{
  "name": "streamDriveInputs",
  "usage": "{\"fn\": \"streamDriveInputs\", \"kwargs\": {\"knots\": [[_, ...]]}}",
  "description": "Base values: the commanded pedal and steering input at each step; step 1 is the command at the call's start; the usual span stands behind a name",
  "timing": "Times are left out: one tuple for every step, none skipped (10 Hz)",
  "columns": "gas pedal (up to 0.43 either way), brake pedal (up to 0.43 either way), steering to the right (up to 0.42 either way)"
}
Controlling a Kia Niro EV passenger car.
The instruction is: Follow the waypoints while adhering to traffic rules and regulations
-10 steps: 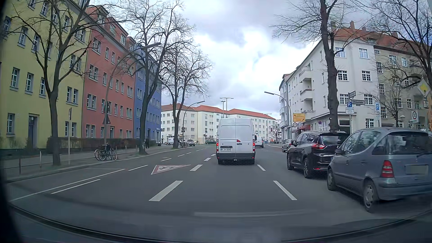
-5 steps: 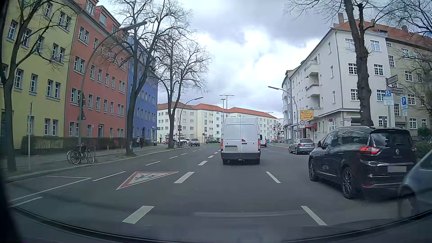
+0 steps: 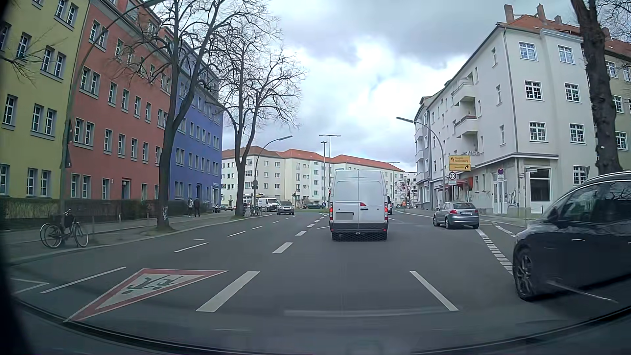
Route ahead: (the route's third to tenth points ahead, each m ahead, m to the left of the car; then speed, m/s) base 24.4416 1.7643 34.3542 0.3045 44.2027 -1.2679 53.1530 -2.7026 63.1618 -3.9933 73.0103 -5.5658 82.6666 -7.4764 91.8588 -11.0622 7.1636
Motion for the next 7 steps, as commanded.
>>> {"fn": "streamDriveInputs", "kwargs": {"knots": [[0.067, 0.037, 0.014], [0.067, 0.037, 0.021], [0.067, 0.037, 0.027], [0.059, 0.037, 0.035], [0.047, 0.037, 0.041], [0.047, 0.037, 0.044], [0.047, 0.030, 0.046]]}}
